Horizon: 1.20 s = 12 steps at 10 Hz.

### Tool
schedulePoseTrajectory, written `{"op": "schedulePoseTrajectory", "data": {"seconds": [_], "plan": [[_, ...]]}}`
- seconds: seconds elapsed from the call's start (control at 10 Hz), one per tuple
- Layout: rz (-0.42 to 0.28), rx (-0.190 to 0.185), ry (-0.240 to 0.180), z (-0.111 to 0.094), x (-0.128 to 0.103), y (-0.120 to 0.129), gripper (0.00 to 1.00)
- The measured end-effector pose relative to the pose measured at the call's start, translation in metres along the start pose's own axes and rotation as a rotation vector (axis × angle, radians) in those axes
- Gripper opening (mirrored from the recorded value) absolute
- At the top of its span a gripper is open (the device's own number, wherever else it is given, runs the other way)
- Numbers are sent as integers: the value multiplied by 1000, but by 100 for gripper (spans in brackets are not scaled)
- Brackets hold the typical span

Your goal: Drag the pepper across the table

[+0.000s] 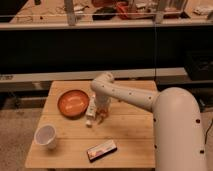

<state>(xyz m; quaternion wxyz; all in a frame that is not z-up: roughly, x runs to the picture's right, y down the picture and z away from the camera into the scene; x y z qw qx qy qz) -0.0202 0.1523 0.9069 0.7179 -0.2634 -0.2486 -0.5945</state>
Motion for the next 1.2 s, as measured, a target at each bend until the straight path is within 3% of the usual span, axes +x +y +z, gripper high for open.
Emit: {"op": "schedulePoseTrajectory", "data": {"seconds": [1.2], "plan": [[-46, -13, 6, 1, 9, -23, 0]]}}
